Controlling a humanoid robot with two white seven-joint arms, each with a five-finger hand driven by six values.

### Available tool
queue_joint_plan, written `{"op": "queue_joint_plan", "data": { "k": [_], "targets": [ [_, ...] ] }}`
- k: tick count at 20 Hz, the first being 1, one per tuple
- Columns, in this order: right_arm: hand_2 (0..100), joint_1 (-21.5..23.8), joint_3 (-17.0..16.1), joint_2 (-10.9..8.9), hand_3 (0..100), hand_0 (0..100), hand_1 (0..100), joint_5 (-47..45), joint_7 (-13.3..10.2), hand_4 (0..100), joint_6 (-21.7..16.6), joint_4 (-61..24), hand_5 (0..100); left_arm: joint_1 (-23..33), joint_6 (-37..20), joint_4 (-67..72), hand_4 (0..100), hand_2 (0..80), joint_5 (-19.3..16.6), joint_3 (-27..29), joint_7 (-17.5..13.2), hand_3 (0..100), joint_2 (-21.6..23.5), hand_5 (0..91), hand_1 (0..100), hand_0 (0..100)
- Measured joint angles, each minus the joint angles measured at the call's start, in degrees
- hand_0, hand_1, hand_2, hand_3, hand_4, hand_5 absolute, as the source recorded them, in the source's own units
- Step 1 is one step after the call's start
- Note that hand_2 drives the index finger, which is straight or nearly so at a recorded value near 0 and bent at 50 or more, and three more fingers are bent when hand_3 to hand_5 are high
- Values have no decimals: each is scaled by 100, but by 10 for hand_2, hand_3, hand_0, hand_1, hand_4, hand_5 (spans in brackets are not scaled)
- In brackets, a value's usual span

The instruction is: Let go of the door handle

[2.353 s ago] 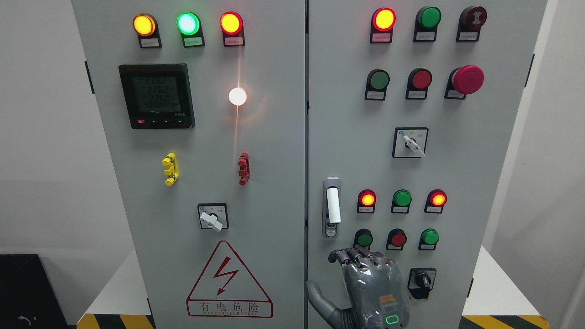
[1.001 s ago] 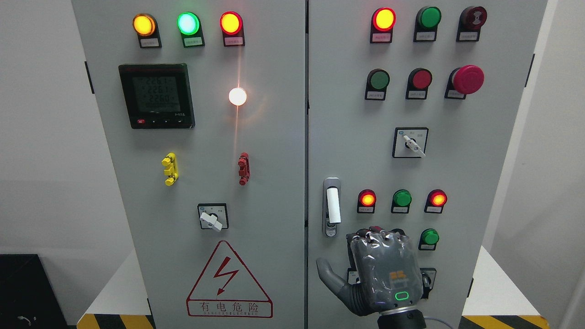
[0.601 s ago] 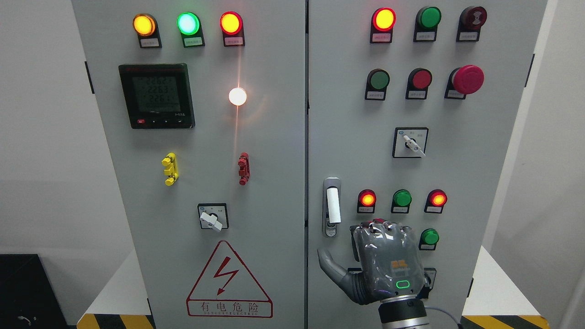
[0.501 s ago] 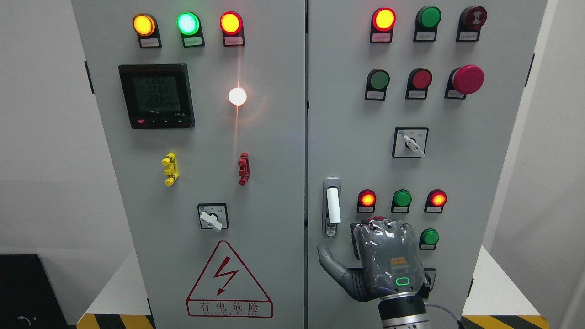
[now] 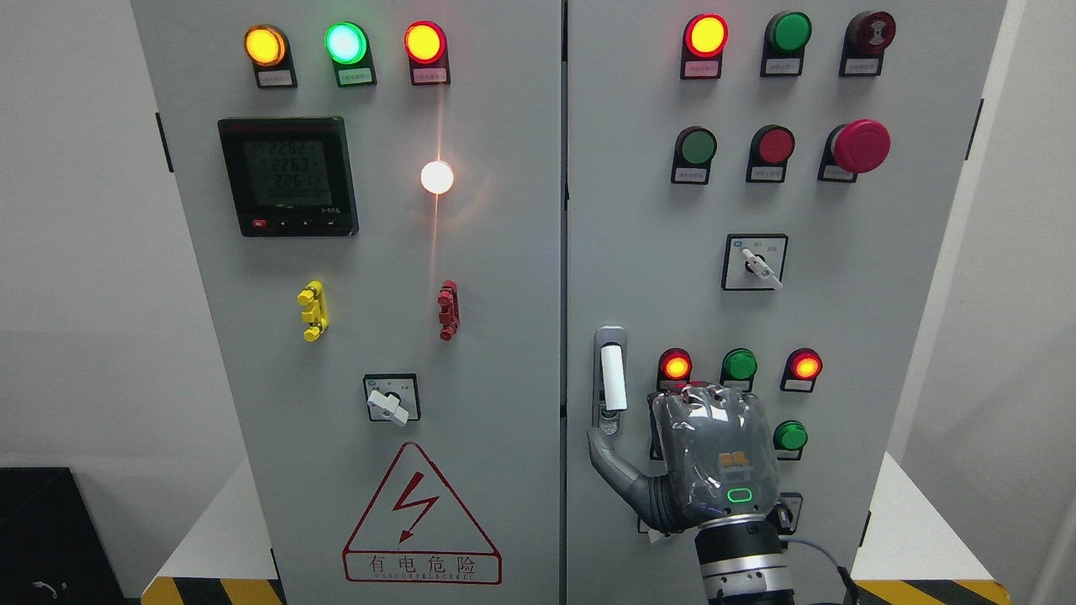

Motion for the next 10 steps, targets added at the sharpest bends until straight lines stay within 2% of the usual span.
{"op": "queue_joint_plan", "data": {
  "k": [10],
  "targets": [
    [959,-136,-3,3,1000,230,195,9,11,922,75,129,946,0,0,0,0,0,0,0,0,0,0,0,556,120]
  ]
}}
